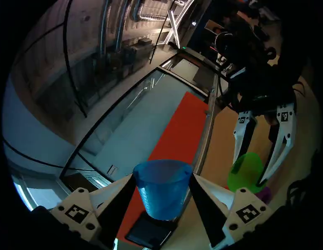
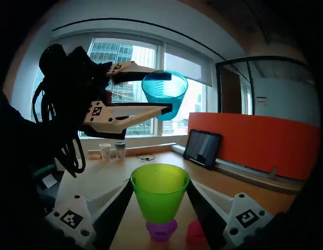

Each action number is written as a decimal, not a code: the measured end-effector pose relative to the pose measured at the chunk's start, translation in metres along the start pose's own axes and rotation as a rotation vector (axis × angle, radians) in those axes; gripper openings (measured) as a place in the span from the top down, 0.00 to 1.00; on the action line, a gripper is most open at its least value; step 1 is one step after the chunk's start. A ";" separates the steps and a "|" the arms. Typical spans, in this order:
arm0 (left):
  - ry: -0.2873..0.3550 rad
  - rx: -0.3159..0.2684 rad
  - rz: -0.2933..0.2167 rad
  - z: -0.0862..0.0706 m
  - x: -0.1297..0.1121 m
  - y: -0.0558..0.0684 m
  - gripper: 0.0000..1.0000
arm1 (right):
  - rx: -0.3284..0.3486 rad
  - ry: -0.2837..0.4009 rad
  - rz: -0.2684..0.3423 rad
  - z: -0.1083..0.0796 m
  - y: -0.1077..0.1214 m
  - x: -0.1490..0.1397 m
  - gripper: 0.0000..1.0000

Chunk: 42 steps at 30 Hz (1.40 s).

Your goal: Pour water

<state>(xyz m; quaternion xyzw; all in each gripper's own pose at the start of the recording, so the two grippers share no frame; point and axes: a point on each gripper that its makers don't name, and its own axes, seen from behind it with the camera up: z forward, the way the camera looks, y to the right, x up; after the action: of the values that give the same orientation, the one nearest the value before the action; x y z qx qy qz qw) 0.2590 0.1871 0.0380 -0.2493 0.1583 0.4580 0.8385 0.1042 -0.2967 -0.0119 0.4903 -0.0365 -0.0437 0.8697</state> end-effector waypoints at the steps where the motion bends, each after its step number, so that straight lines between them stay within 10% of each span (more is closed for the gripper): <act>1: 0.002 0.001 0.005 0.000 0.001 0.000 0.14 | 0.000 0.000 -0.001 0.000 0.000 0.000 0.09; 42: 0.018 0.039 0.187 -0.003 0.017 -0.012 0.14 | -0.001 0.007 -0.015 -0.001 0.001 0.006 0.09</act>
<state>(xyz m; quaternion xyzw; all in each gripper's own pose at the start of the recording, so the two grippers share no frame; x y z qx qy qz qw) 0.2781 0.1915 0.0304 -0.2213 0.1972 0.5288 0.7953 0.1101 -0.2960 -0.0113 0.4903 -0.0297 -0.0484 0.8697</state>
